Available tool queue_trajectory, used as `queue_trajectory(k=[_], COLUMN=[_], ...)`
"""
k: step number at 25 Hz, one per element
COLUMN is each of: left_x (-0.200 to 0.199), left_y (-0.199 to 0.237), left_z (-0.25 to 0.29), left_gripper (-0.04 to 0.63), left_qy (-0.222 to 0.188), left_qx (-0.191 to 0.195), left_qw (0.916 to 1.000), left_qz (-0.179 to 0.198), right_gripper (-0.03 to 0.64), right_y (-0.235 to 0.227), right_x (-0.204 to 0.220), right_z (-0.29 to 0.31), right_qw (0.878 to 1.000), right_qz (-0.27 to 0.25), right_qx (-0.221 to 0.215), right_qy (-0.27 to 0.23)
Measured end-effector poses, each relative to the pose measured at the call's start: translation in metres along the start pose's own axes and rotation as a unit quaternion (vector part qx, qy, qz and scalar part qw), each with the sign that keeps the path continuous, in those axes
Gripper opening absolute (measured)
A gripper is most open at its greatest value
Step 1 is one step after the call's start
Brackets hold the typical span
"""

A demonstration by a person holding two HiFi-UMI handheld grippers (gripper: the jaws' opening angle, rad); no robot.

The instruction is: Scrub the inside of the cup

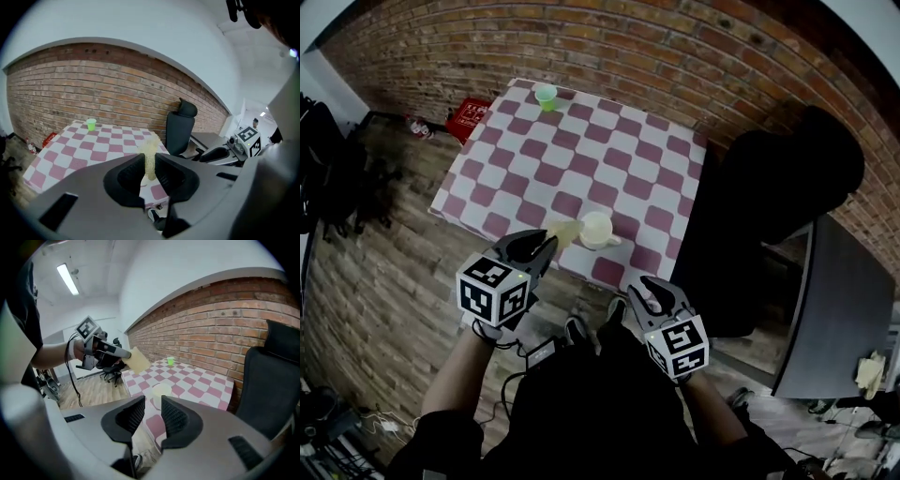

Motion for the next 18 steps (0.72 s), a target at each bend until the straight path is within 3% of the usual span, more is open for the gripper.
queue_trajectory(k=[7, 14, 18], left_x=[0.020, 0.038, 0.052], left_y=[-0.014, -0.007, 0.001], left_z=[0.072, 0.118, 0.128], left_gripper=[0.072, 0.072, 0.072], left_qy=[0.102, 0.155, 0.180], left_qx=[0.016, -0.016, -0.034], left_qw=[0.9946, 0.9869, 0.9824], left_qz=[-0.014, -0.042, -0.038], right_gripper=[0.134, 0.140, 0.140], right_y=[-0.034, -0.067, -0.076], right_x=[0.023, 0.031, 0.043], right_z=[0.045, 0.073, 0.088], right_qw=[0.998, 0.996, 0.995], right_qz=[-0.018, -0.024, -0.025], right_qx=[-0.054, -0.080, -0.083], right_qy=[0.027, 0.041, 0.054])
Point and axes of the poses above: the fingertips, and each gripper's own axes: z forward along the fingers, y to its left, x out of its underside, the point moved 3 cm from there along -z, backward along the fingers, and after that the axes turned 12 degrees about -y, right-handed, at the moved point
